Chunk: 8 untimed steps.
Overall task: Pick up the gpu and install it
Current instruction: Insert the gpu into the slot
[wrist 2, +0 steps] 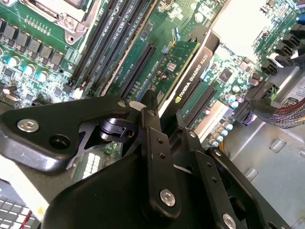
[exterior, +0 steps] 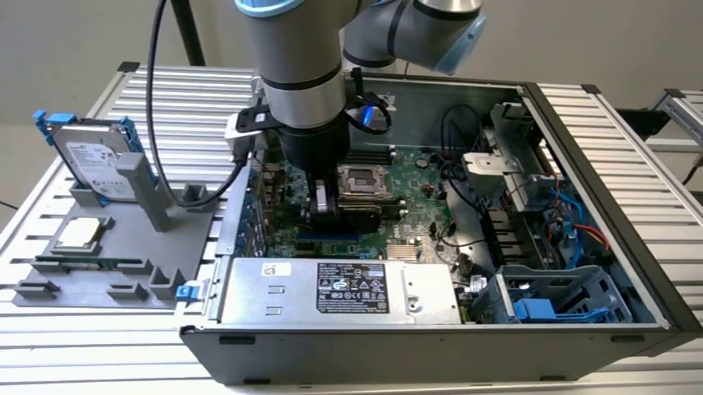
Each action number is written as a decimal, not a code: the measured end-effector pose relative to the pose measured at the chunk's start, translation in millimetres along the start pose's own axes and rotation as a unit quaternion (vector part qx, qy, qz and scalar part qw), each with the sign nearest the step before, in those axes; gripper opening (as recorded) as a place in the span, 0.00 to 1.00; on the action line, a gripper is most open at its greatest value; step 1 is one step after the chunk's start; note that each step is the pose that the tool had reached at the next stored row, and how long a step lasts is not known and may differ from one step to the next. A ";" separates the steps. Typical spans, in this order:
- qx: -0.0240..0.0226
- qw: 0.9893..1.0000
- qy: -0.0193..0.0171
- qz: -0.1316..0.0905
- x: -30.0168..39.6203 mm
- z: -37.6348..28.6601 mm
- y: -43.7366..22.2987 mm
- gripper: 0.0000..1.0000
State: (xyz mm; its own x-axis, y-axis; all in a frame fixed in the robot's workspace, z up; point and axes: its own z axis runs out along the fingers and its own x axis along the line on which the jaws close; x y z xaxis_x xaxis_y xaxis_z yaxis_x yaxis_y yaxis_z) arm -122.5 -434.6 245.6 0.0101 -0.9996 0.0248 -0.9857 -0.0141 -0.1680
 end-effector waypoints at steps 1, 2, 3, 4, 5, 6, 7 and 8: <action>0.000 1.000 0.000 0.000 0.8 0.0 0.0 0.00; 0.000 1.000 0.000 0.000 1.1 0.0 0.0 0.00; 0.000 1.000 0.000 0.001 1.1 0.0 0.0 0.00; 0.000 1.000 0.000 0.001 1.2 0.0 -0.1 0.00; 0.000 1.000 0.001 0.002 1.2 0.1 0.0 0.00; 0.000 1.000 0.001 0.002 1.2 0.2 0.0 0.00; 0.000 1.000 0.001 0.004 1.0 0.3 0.0 0.00; 0.000 1.000 0.001 0.006 1.0 0.3 0.0 0.00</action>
State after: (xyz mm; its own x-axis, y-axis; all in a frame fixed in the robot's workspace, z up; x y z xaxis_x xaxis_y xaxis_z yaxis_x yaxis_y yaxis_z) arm -122.5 -435.6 245.4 -0.0022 -0.9997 0.0252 -0.9858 -0.0021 -0.1677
